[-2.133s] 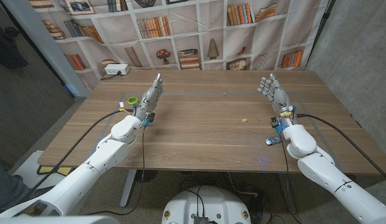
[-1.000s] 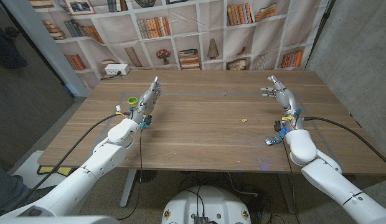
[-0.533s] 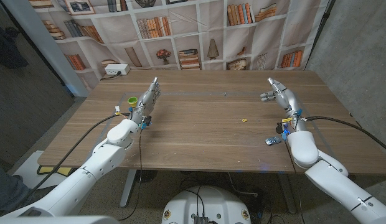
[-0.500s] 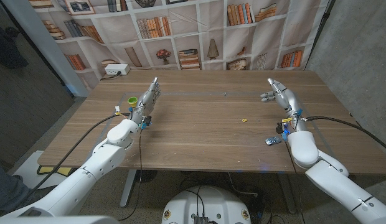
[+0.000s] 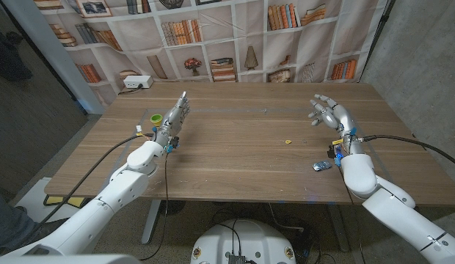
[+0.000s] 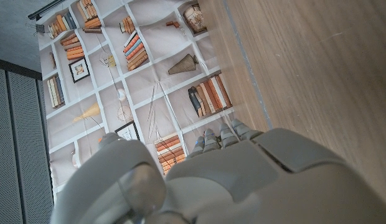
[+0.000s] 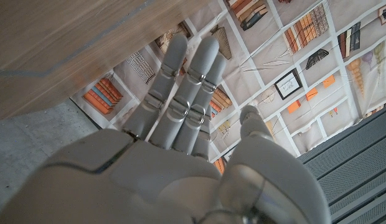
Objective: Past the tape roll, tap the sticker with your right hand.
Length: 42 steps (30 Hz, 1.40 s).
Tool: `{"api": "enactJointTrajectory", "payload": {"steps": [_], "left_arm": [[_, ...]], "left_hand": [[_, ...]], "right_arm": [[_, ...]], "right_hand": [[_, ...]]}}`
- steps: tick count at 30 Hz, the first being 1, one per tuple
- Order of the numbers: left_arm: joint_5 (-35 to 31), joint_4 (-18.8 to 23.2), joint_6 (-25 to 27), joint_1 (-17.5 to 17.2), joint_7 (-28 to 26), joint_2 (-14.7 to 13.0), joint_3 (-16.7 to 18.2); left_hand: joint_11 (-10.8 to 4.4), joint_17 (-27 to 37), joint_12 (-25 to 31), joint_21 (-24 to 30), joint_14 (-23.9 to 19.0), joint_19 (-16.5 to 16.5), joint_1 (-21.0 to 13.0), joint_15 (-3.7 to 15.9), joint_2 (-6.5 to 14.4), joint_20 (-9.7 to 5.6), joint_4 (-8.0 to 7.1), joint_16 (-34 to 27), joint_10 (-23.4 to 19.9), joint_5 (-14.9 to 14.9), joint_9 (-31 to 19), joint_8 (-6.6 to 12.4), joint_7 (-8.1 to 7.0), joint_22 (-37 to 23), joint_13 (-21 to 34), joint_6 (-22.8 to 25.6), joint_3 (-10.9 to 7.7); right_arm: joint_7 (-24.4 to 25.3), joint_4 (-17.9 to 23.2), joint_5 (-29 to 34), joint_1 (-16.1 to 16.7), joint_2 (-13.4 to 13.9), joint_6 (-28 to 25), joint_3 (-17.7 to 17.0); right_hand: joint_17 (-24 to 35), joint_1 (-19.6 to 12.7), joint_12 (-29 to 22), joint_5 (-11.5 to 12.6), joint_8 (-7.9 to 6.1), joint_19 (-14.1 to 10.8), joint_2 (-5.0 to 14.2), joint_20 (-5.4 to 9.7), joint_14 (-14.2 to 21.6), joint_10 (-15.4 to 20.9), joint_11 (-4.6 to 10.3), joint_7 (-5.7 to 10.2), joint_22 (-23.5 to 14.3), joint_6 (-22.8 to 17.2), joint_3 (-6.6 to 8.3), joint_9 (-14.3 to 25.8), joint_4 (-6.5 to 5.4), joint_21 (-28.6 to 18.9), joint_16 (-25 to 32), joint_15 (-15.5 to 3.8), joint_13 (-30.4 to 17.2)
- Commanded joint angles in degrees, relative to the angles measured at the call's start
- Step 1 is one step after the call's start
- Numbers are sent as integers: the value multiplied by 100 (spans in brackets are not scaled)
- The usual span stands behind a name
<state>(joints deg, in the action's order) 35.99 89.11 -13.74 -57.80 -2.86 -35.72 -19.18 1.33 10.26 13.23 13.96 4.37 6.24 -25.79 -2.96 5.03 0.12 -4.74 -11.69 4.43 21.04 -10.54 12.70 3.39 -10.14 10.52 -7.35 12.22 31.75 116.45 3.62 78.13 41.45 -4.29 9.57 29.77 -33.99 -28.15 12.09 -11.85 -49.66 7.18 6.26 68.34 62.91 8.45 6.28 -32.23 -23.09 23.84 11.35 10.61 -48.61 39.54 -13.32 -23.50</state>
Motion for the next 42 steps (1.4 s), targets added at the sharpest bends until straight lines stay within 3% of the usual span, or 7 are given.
{"api": "enactJointTrajectory", "payload": {"steps": [1, 8, 12, 14, 16, 30, 42], "left_arm": [[-29, 39, 101, 49, -57, -21, -8], [-3, 36, 149, 47, -58, -31, -3], [9, 22, 165, 56, -59, -26, -4], [42, 2, 157, 61, -30, -12, -1], [43, -23, 158, 73, -15, -9, -9], [77, -187, 164, 157, 136, 18, -71], [14, -148, 262, 271, 125, -11, -113]], "left_hand": [[28, 17, 24, -8, -47, -49, -2, 7, 25, 5, 36, -32, -15, -30, -17, -15, -13, -15, 19, -2, 18], [24, 18, 23, -18, -64, -51, -11, -3, 30, 12, 37, -28, -39, -36, -17, -17, -9, -15, 19, 16, 23], [25, 19, 18, -21, -67, -59, -15, -8, 33, 19, 38, -23, -43, -40, -17, -20, -6, -15, 19, 23, 26], [22, 19, 17, -22, -72, -64, -17, -6, 34, 24, 38, -22, -47, -42, -17, -25, -9, -15, 19, 18, 28], [31, 20, 11, -22, -84, -83, -21, -30, 37, 48, 37, -18, -53, -48, -18, -37, 3, -15, 20, 3, 33], [45, 21, -2, -31, -84, -105, -28, -24, 45, 78, 35, 0, -64, -61, -21, -52, 9, -16, 20, -3, 44], [44, 22, -6, -43, -97, -115, -36, -18, 51, 81, 33, 9, -96, -72, -22, -46, 10, -17, 21, 41, 55]], "right_arm": [[68, 201, 204, 20, 41, -476, 35], [74, 255, 238, -15, 46, -710, 81], [78, 349, 259, -41, 36, -1014, 119], [119, 403, 306, -59, 22, -1208, 156], [116, 445, 280, -71, 2, -1361, 175], [289, 745, 470, -5, 98, -2121, 326], [278, 904, 715, -92, 259, -2511, 624]], "right_hand": [[111, -518, -139, 70, 3, -50, -117, 609, 97, 343, 118, 66, -93, -76, 157, 43, -5, -186, 152, 1, -166], [276, -1008, -478, 78, 19, 86, -366, 600, 70, 580, 274, 131, -154, -151, 192, 66, -30, -351, 230, 0, -609], [611, -1392, -1099, 83, 27, 200, -527, 584, 102, 443, 285, 181, -253, -285, 174, 91, -109, -675, 270, 5, -1573], [970, -1490, -1678, 66, 26, 270, -555, 581, 147, 290, 298, 199, -305, -458, 123, 110, -148, -946, 330, 8, -2467], [1210, -1557, -1879, 69, 28, 257, -595, 592, 233, 370, 305, 220, -317, -509, 101, 116, -121, -1058, 468, 15, -2708], [1471, -2017, -2070, 184, 34, 197, -643, 611, 271, 399, 308, 307, -337, -617, 167, 134, -15, -1284, 598, 10, -2933], [1441, -2179, -2060, 265, 26, 206, -578, 589, 300, 428, 300, 326, -355, -689, 164, 139, -86, -1421, 567, 9, -2860]]}}
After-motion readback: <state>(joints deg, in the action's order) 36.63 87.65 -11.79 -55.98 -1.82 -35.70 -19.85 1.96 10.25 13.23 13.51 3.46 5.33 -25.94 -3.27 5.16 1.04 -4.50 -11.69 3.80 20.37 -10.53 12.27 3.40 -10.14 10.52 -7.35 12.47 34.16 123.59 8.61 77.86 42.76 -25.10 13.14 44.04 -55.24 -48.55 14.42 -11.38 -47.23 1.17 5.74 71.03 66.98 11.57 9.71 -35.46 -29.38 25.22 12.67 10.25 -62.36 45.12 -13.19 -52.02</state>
